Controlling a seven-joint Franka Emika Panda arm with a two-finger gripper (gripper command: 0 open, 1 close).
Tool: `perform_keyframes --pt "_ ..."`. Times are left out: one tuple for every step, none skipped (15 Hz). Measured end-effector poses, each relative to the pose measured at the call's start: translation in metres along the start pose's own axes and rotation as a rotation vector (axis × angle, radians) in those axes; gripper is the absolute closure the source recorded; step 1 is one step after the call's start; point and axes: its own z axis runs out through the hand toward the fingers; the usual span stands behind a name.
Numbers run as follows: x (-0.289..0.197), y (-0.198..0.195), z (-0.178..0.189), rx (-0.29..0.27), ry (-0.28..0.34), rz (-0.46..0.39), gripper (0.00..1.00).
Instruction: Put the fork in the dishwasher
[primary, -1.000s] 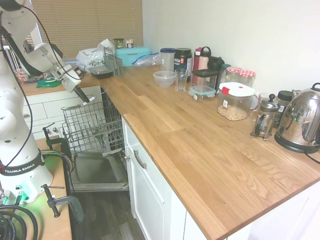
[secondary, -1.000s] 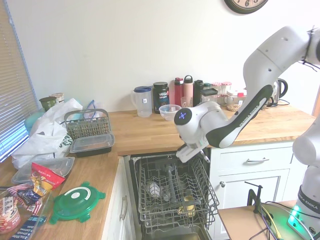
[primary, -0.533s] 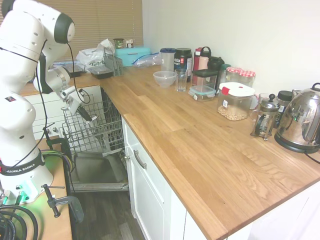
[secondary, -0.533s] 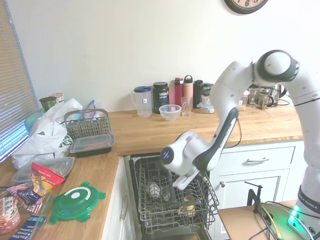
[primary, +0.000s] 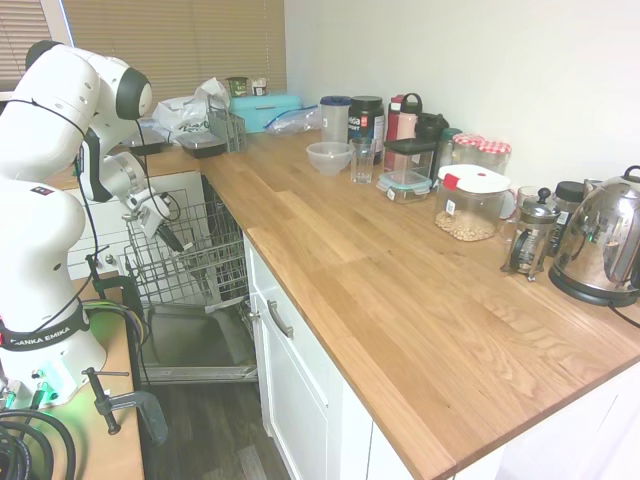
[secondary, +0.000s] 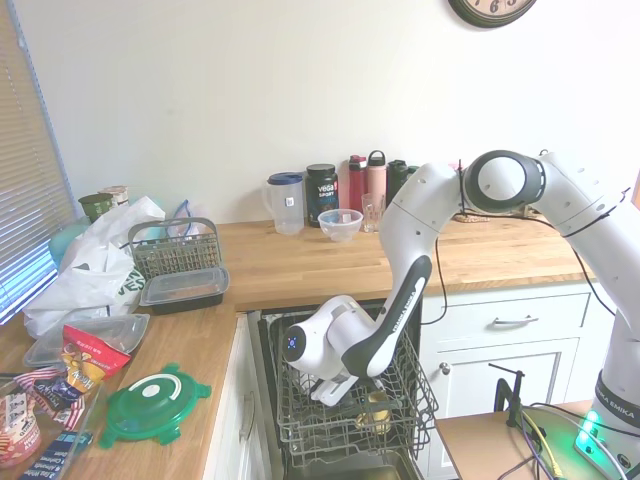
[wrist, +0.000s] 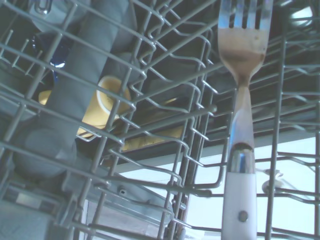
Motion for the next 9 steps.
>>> perform_keyframes --pt "0.001 -0.001 0.002 0.0 -0.003 0.002 0.0" --pt "0.002 -0.001 0.001 0.002 -0.006 0.004 0.0" --pt "0.004 -0.002 0.0 0.003 -0.009 0.009 0.0" --pt "0.007 -0.002 -0.003 0.006 -0.012 0.014 0.0" --pt "0.009 -0.001 -0.007 0.009 -0.018 0.02 0.0" --pt "0.012 -0.001 -0.011 0.014 -0.022 0.024 0.0" --pt "0.014 0.0 -0.016 0.02 -0.024 0.027 0.0" --pt "0.018 0.003 -0.02 0.028 -0.025 0.031 0.0" --pt "0.024 0.009 -0.026 0.037 -0.026 0.039 0.0"
